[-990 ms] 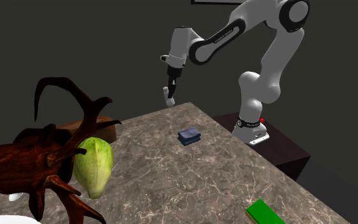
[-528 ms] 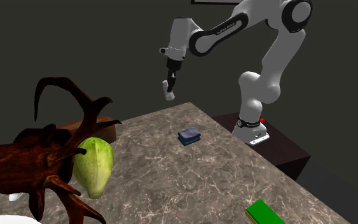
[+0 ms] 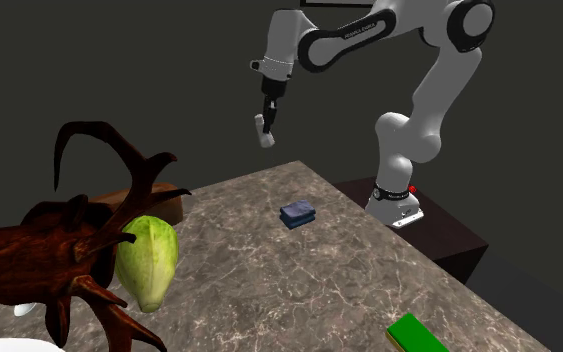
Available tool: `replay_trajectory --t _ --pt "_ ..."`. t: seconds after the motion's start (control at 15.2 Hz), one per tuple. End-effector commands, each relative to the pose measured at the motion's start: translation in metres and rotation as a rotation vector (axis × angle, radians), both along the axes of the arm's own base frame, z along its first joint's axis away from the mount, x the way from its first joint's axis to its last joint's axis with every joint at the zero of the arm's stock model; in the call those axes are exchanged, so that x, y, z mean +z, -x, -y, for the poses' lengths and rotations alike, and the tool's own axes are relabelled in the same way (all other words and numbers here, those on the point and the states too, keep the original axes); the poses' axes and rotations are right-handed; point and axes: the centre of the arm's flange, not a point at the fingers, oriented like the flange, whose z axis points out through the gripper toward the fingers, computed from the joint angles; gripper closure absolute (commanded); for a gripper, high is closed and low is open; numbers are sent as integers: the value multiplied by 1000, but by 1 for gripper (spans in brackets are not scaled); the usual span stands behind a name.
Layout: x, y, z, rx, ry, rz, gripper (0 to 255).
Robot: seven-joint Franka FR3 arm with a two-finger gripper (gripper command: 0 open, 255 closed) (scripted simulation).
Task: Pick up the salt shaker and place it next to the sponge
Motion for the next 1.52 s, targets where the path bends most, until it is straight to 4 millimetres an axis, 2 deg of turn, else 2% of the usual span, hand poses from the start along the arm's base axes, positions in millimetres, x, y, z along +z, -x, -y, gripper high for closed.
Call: replay_trajectory --t 0.0,1.45 --pt "6 1 0 0 0 0 255" --pt "7 99 -273 0 0 0 255"
